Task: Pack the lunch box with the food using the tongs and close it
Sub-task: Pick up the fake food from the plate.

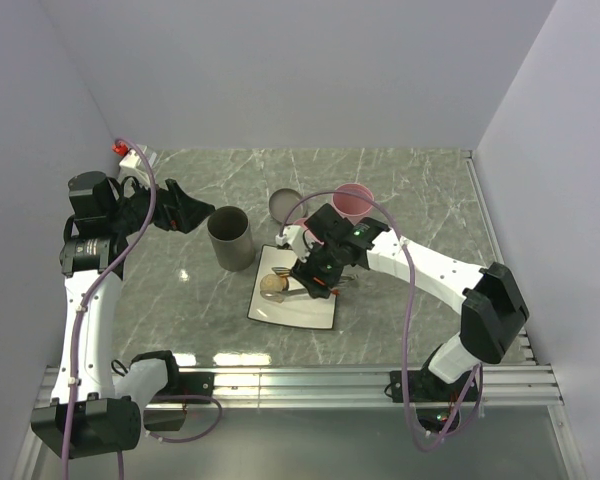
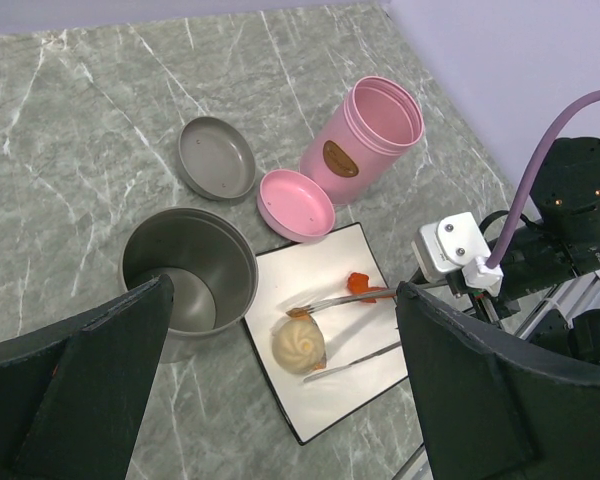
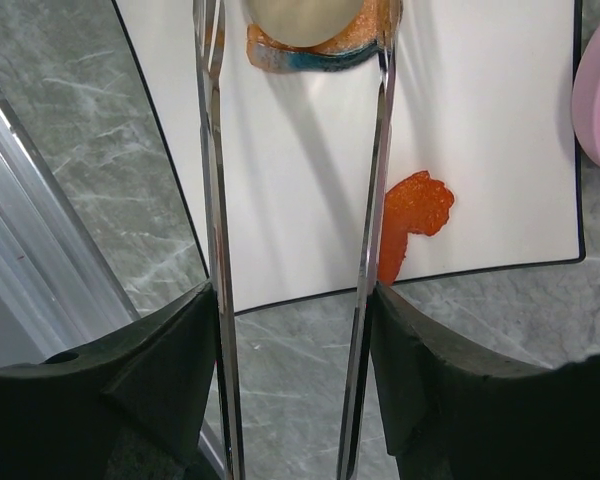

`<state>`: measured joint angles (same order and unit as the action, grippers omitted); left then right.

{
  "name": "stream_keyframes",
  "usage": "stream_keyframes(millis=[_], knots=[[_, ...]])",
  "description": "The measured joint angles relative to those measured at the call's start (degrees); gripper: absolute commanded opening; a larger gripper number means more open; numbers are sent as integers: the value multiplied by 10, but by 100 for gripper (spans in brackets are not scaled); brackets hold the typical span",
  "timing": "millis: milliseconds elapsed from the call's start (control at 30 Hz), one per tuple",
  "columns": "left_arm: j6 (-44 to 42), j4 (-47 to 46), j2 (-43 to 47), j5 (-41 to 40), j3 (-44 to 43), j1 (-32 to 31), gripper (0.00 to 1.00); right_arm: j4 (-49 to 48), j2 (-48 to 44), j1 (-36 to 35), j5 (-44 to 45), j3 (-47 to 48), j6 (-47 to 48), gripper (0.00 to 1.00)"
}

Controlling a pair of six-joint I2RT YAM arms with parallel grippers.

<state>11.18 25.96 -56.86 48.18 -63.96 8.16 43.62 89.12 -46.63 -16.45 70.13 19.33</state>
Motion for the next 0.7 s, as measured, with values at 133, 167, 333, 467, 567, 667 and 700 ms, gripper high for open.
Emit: stream_keyframes(millis=[133, 167, 333, 467, 567, 667, 700], knots=[[-1, 0, 0, 0, 0, 0, 99, 0, 2, 0, 0, 4, 0, 60], [-1, 0, 0, 0, 0, 0, 99, 0, 2, 0, 0, 6, 0, 59], [-1, 0, 0, 0, 3, 0, 99, -1, 2, -1, 0, 11, -2, 53], [-1, 0, 0, 0, 4, 1, 99, -1, 2, -2, 4, 11, -2, 44], [-1, 0, 0, 0, 4, 1, 99, -1, 2, -2, 4, 11, -2, 39], [-1, 0, 0, 0, 4, 1, 99, -1, 2, -2, 5, 11, -2, 35], [-1, 0, 0, 0, 4, 1, 99, -1, 2, -2, 5, 11, -2, 33]])
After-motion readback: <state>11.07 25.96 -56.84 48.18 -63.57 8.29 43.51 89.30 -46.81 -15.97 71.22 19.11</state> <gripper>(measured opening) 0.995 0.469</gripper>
